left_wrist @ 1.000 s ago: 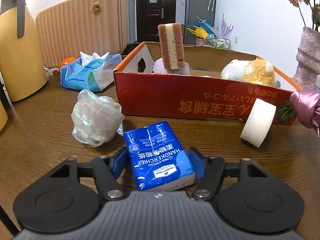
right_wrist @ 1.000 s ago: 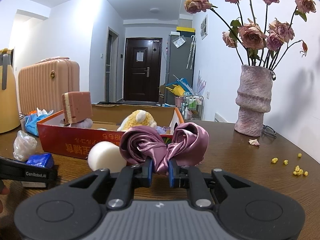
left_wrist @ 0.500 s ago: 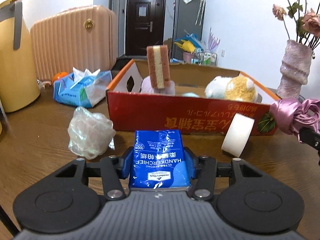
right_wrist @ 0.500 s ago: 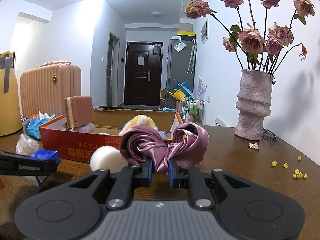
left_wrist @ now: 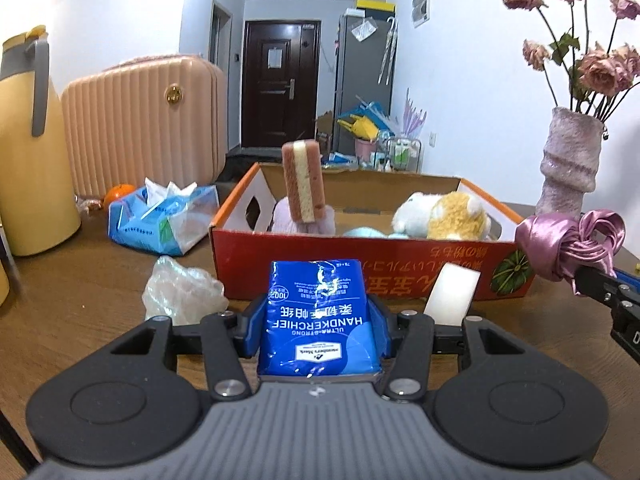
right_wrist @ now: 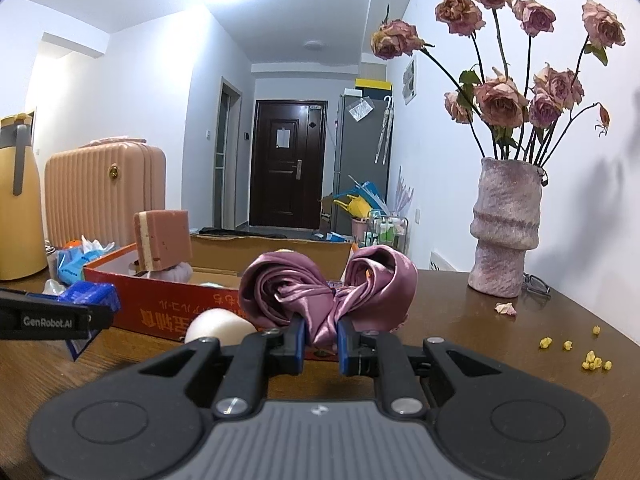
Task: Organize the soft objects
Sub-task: 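Lift and carry the tissue pack and satin bow over the box with both grippers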
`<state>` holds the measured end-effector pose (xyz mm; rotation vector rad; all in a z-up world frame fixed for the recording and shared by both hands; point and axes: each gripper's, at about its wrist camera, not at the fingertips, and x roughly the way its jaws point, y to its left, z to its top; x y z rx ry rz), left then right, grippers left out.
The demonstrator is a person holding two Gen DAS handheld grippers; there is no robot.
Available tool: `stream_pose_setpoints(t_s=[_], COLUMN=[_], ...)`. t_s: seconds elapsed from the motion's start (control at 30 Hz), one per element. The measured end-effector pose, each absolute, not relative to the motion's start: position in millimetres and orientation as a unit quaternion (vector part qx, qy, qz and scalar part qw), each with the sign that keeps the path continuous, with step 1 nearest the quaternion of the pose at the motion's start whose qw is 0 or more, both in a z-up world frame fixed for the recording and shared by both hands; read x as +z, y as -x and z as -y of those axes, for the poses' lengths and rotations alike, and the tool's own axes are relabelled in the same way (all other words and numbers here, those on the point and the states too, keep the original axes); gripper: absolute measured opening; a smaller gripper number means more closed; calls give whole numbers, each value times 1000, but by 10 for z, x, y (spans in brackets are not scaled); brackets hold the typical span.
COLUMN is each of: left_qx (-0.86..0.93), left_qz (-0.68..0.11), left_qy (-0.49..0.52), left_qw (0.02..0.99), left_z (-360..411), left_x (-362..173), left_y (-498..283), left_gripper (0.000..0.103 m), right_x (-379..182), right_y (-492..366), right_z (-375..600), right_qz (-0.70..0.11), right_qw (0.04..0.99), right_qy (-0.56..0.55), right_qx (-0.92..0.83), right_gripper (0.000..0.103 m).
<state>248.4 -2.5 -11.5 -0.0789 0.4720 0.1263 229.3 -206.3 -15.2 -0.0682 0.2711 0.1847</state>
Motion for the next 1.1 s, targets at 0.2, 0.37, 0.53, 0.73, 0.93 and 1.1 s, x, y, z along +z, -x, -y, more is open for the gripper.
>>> stream_pose_setpoints(t_s=[0.2,0.37,0.53,0.73,0.93,1.1], left_qx=[57,55,52,51,50,49], left_qz=[-213,-201,-184,-167,-156,-140], left_qy=[34,35,24,25,28,29], left_qw=[975,978,981,984,986,989], left_z=[55,61,113,149,216,289], left_x=[-56,-19,13,52,91,141], left_y=[-2424,-2397,-2374,-2400,-2495,-2562], left_gripper=[52,52,52,52,52,52], right_x=[-140,-124,-120,-98,-83,-68], right_y=[-2264,-2228,-2206,-2198,-2205,-2256], right_z=[2048,2009,1976,1915,1816,1759], right_qz=[-122,-104,-89,-69,-44,-33], right_qw=[988,989,991,992,993,993], right_qy=[39,49,58,61,72,73], right_qx=[91,91,86,82,83,84], right_gripper=[15,15,15,15,15,15])
